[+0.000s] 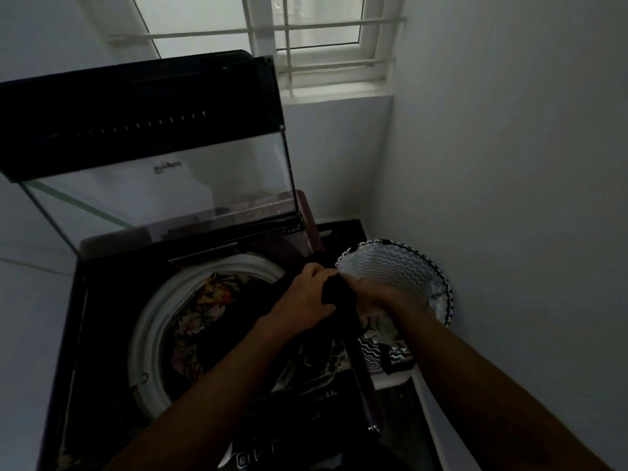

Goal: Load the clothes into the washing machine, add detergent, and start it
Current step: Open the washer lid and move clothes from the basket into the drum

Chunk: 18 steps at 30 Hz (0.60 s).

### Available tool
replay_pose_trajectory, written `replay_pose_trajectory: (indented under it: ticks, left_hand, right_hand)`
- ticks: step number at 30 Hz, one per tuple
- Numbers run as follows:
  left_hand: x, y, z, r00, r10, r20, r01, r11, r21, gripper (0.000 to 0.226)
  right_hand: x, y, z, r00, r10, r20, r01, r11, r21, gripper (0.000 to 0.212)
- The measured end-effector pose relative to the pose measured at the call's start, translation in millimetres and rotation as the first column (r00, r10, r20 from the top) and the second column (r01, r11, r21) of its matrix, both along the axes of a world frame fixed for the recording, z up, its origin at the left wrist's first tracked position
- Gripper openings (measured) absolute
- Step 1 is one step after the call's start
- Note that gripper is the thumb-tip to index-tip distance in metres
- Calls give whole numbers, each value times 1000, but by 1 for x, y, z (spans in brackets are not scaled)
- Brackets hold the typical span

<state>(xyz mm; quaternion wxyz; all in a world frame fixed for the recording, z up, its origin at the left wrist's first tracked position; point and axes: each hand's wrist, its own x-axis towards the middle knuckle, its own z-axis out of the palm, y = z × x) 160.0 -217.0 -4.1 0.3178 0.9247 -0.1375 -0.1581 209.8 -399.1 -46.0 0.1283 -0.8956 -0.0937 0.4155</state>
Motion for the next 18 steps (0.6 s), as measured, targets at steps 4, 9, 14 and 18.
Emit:
replay_pose_trajectory:
  ticks: [4,9,14,18]
  left_hand:
    - [3,-1,-2,1000,19,11,-19,1000,-7,88]
    - [8,13,0,997,77,21,-76,996,-45,114]
    - [7,32,11,987,140,74,-127,980,-154,122]
    - [2,50,11,963,245,110,-216,951,-223,119]
  right_hand:
    - [-3,5,-8,944,-265,199,209,942,261,56]
    - [7,30,35,833,-410,371,225,864,451,27]
    - [17,64,69,802,-351,483,86,868,489,20]
    - [8,103,80,833,-330,445,36,834,550,13]
